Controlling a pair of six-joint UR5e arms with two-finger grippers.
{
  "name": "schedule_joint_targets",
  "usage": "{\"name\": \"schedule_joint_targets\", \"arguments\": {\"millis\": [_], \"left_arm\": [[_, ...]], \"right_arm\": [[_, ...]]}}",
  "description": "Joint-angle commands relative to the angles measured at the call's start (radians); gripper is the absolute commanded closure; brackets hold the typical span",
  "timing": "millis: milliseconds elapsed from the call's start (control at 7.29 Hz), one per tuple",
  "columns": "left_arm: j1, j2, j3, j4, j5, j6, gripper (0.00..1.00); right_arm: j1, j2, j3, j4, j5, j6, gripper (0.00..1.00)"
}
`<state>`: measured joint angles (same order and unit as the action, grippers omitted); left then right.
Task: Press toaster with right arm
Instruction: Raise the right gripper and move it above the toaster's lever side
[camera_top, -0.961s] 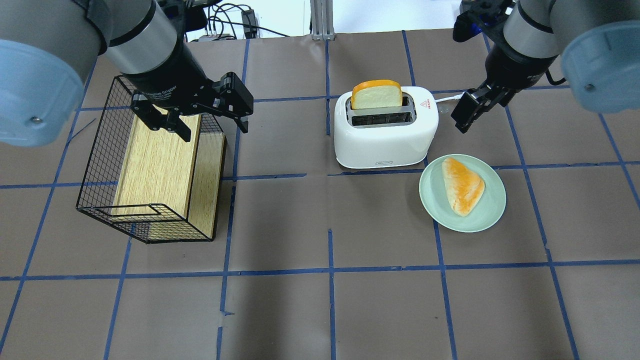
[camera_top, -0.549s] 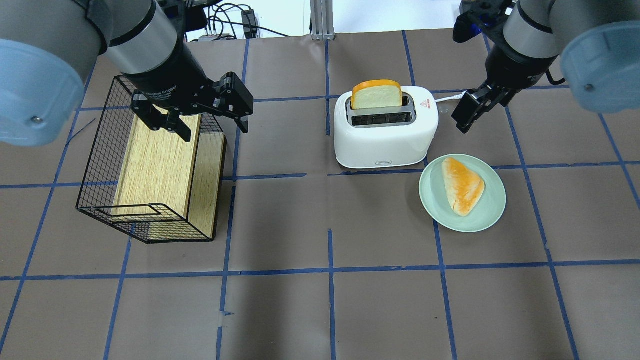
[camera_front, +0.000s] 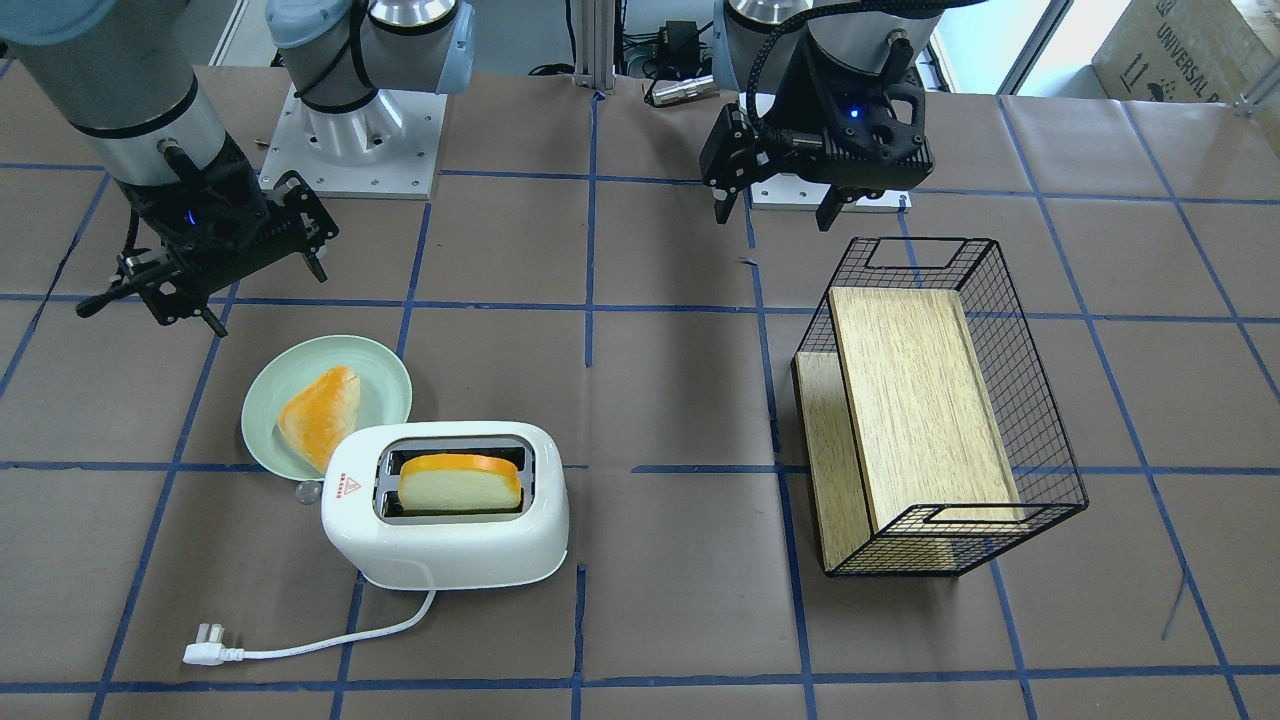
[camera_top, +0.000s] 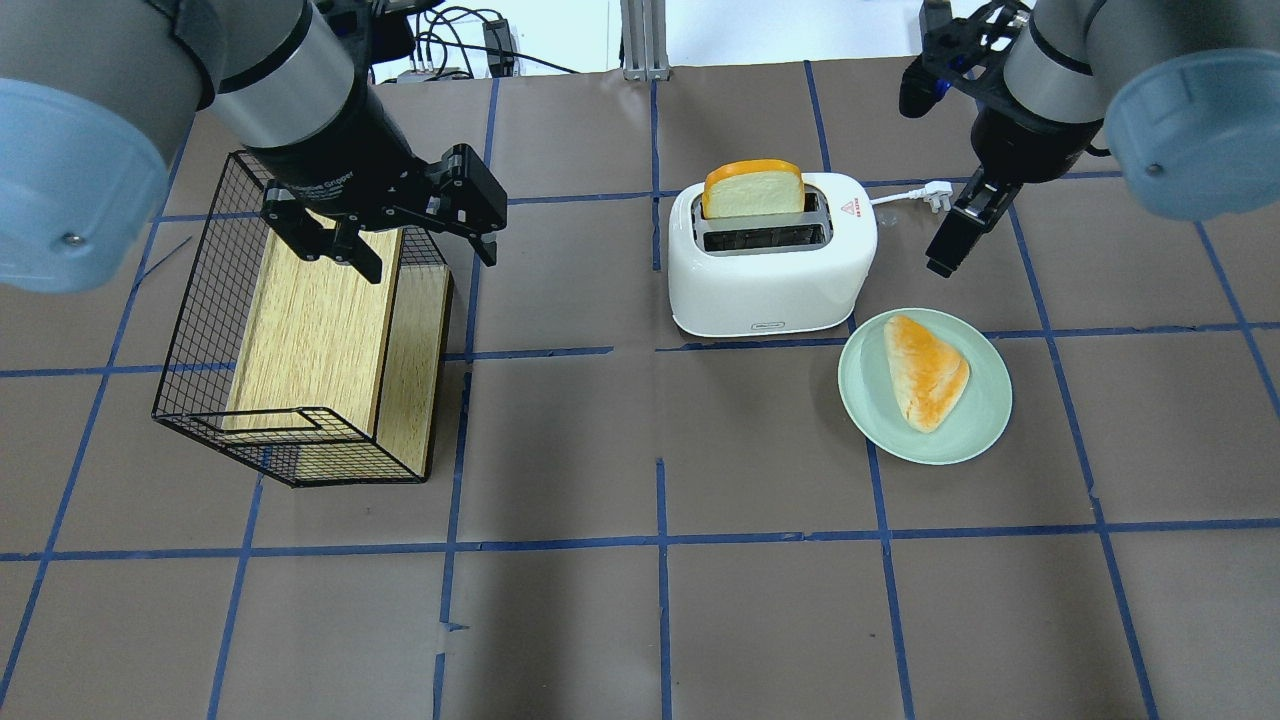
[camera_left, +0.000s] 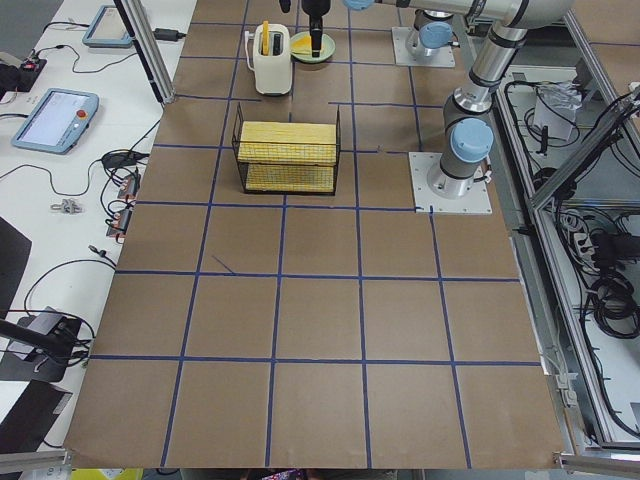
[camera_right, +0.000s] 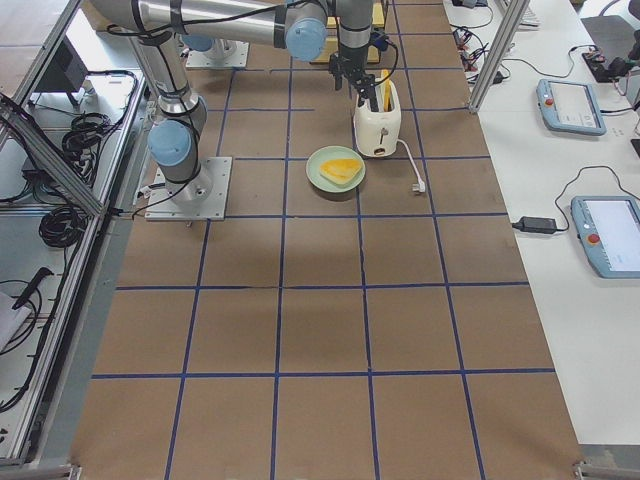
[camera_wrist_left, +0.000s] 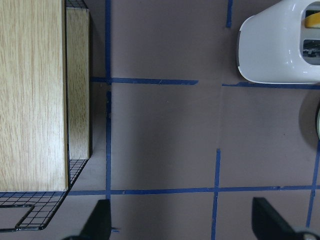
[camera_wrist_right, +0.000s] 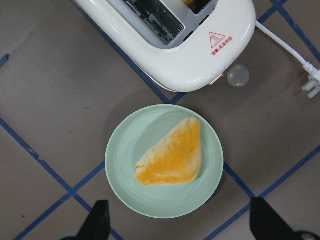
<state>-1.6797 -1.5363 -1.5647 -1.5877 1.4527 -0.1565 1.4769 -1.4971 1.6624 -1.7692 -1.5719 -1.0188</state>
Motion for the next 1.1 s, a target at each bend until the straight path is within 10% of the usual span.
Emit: {"name": "schedule_joint_targets", "arguments": {"millis": [0, 961], "left_arm": [[0.000, 0.001, 0.000, 0.000, 0.000, 0.000, 0.00], [0.000, -0.001, 0.000, 0.000, 0.000, 0.000, 0.00]], "right_arm": [[-0.041, 0.034, 0.009, -0.102, -0.168, -0.142, 0.82], [-0.023, 0.222, 0.008, -0.366, 0.128, -0.589, 0.96]]}}
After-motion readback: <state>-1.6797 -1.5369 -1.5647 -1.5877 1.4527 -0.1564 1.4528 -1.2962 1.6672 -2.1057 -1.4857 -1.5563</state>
